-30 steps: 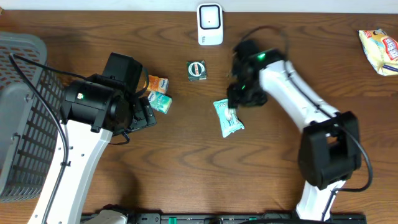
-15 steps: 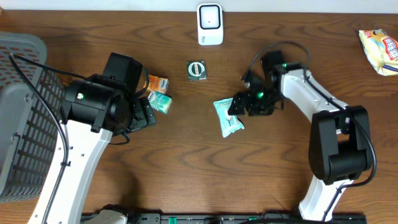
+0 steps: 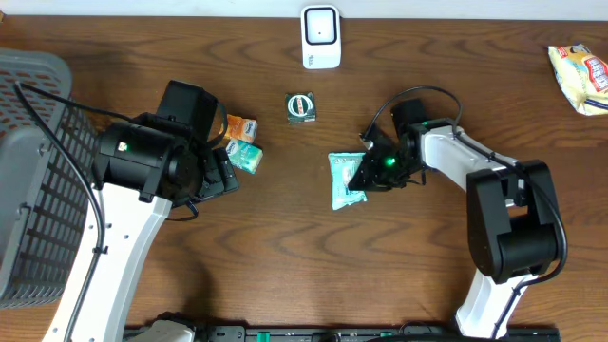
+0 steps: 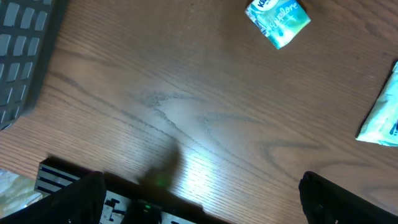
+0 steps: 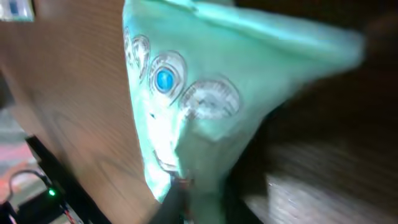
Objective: Scan the item barcode
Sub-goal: 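Regrip the mint pack at its lower end with the right gripper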
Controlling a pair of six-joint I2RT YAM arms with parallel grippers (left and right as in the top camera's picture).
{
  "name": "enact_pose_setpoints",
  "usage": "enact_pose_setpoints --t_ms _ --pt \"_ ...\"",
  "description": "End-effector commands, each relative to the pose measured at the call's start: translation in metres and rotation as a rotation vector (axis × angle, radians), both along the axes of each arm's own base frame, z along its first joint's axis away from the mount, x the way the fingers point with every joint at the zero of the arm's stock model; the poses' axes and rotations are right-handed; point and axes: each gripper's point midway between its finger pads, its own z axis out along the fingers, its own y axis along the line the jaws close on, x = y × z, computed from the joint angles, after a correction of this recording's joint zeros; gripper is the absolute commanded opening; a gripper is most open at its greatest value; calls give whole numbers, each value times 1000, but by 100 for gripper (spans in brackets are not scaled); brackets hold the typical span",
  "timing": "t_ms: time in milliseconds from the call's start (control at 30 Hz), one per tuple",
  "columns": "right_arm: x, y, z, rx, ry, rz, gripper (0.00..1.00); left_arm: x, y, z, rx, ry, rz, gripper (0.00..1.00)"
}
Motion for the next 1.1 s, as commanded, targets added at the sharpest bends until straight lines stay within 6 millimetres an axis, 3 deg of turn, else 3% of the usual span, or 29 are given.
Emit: enact_pose_setpoints --t_ms 0,133,267,467,700,733,800,833,1067 --pt "-2 7 1 19 3 5 1 0 2 2 -1 -8 14 98" --pt "5 8 7 18 16 -31 1 0 2 2 -1 -8 14 98" --pt "19 8 24 2 -22 -35 1 0 2 2 -1 -8 14 98" --pt "38 -12 46 -284 -155 -71 1 0 2 2 -1 -8 14 98" --pt "31 -4 56 -446 -275 -5 1 0 2 2 -1 -8 14 98" --pt "29 -2 54 -455 -273 4 5 0 2 2 -1 -8 14 97" --pt "28 -2 50 -463 -257 -16 40 0 2 2 -1 -8 14 98" --pt "28 -3 48 -464 -244 -33 49 0 2 2 -1 -8 14 98" --pt "20 -1 31 -362 -121 -54 87 0 2 2 -1 -8 14 98"
